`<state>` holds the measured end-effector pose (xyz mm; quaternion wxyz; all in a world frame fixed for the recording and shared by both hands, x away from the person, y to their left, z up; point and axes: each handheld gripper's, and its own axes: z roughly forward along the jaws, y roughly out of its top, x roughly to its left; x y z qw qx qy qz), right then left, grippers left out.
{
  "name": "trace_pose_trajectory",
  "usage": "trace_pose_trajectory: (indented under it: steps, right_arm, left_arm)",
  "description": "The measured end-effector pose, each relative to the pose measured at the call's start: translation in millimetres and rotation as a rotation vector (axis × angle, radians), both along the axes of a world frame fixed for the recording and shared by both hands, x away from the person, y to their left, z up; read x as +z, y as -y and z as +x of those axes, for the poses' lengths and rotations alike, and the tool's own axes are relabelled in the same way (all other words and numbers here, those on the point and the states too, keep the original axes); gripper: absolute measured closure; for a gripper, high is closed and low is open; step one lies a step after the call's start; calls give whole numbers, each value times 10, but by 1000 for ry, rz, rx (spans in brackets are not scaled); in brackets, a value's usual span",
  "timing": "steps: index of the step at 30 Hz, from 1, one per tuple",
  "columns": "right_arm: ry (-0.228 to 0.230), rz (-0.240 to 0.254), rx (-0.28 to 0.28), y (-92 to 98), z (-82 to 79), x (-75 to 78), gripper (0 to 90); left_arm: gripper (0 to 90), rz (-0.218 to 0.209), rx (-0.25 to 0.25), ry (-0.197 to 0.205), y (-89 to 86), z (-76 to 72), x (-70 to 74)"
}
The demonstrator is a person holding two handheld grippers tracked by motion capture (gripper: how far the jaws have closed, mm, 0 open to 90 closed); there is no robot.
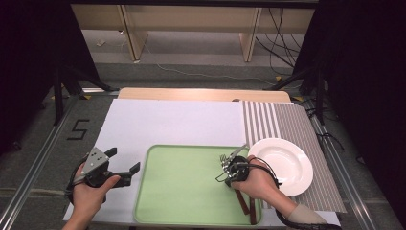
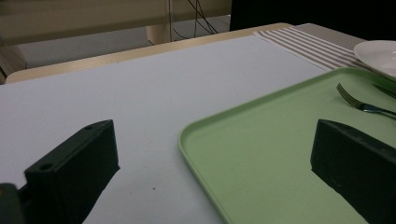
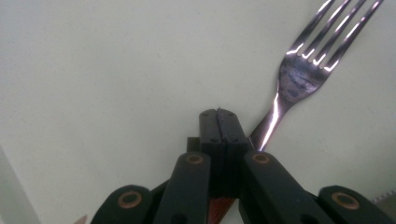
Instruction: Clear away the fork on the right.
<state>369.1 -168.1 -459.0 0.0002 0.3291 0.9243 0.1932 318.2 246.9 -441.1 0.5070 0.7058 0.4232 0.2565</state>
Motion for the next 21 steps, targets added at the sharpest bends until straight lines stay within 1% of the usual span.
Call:
trace_pose_trajectory:
  steps: [5, 6, 7, 9, 13, 15, 16, 17, 19, 21]
  right_arm:
    - [11, -13, -17, 80, -10, 4, 900]
    - [6, -13, -15, 96, -16, 7, 900]
    - [14, -17, -17, 112, -22, 5, 900]
    - [14, -17, -17, 142, -35, 7, 900]
    - [13, -26, -27, 198, -63, 11, 900]
    - [4, -28, -29, 220, -76, 16, 900]
    - [12, -29, -24, 230, -77, 13, 900]
    - [2, -33, -32, 235, -86, 18, 900]
    - [8, -32, -21, 245, -94, 16, 900]
    - [-2, -33, -20, 244, -110, 20, 900]
  left_arm:
    - [4, 0, 0, -1, 1, -1, 0]
    - [4, 0, 0, -1, 1, -1, 0]
    - [4, 0, 0, -1, 1, -1, 0]
    - [4, -1, 0, -1, 2, 0, -1]
    - [4, -1, 0, -2, 4, 0, -1]
    - [4, -1, 1, -3, 5, 0, -2]
    - [4, -2, 1, -2, 5, -1, -1]
    - [5, -1, 1, -2, 5, 0, -2]
    - [4, 0, 1, -3, 5, 0, -2]
    - [4, -1, 2, -2, 5, -1, -2]
